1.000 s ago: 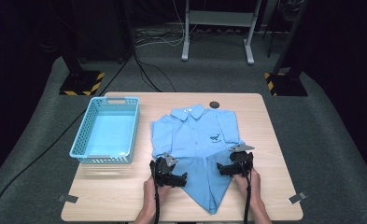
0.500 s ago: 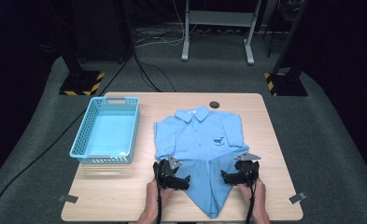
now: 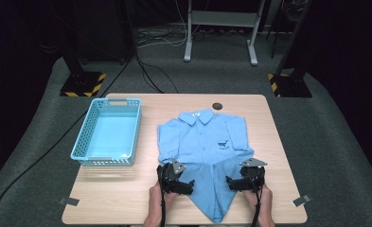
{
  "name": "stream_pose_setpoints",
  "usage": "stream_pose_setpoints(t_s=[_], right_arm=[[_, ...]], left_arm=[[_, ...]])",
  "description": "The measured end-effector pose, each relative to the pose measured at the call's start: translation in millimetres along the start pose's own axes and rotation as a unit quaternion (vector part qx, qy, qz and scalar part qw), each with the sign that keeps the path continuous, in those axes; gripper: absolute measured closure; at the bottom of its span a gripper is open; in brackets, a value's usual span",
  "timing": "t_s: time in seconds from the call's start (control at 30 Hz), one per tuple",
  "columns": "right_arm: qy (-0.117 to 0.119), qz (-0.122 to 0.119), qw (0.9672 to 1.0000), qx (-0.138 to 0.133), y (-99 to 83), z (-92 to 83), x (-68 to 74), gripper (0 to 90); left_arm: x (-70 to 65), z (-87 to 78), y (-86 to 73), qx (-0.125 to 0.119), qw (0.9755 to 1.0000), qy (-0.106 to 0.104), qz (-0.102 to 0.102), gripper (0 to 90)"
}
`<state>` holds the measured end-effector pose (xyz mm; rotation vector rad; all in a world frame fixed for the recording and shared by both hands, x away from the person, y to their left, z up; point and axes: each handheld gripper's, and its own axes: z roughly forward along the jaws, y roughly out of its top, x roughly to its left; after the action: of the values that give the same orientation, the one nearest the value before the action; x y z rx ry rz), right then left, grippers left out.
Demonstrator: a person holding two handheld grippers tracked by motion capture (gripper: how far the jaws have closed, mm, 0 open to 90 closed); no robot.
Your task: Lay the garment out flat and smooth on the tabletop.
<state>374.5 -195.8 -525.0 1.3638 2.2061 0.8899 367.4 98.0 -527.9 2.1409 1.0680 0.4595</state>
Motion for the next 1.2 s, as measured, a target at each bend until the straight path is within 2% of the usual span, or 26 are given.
stream_pose_setpoints(t_s=[0.2, 0.4, 0.6, 0.67, 0.8, 0.97, 1.03, 1.2], right_arm=[[-0.013, 0.005, 0.9998, -0.010, 10.3, 2.6, -10.8, 2.6], [-0.028, -0.012, 0.9994, -0.018, 35.9, 6.8, -18.2, 7.9], [-0.031, -0.013, 0.9994, -0.007, 61.4, 21.4, -27.7, 15.5], [-0.030, -0.013, 0.9994, -0.004, 68.0, 27.4, -31.9, 19.3], [-0.033, 0.005, 0.9994, 0.011, 77.6, 39.3, -42.3, 29.1], [-0.027, 0.022, 0.9988, 0.034, 80.1, 51.9, -51.5, 41.7], [-0.019, 0.031, 0.9990, 0.027, 78.5, 52.9, -54.6, 49.2], [-0.017, 0.041, 0.9989, 0.016, 76.5, 51.3, -60.9, 65.7]], left_arm=[[0.1, 0.0, 0.0, 0.000, 1.0000, -0.001, -0.001, 0.2], [0.3, 0.1, 0.1, 0.001, 1.0000, -0.001, -0.001, 0.2], [0.2, 0.2, 0.1, 0.000, 1.0000, -0.001, -0.001, 0.2], [0.2, 0.2, 0.1, 0.000, 1.0000, -0.001, -0.001, 0.2], [0.3, 0.2, 0.1, 0.000, 1.0000, -0.001, -0.001, 0.2], [0.2, 0.2, 0.1, 0.000, 1.0000, -0.001, -0.001, 0.2], [0.2, 0.2, 0.1, 0.000, 1.0000, -0.001, -0.002, 0.2], [0.2, 0.2, 0.1, 0.000, 1.0000, -0.001, -0.002, 0.2]])
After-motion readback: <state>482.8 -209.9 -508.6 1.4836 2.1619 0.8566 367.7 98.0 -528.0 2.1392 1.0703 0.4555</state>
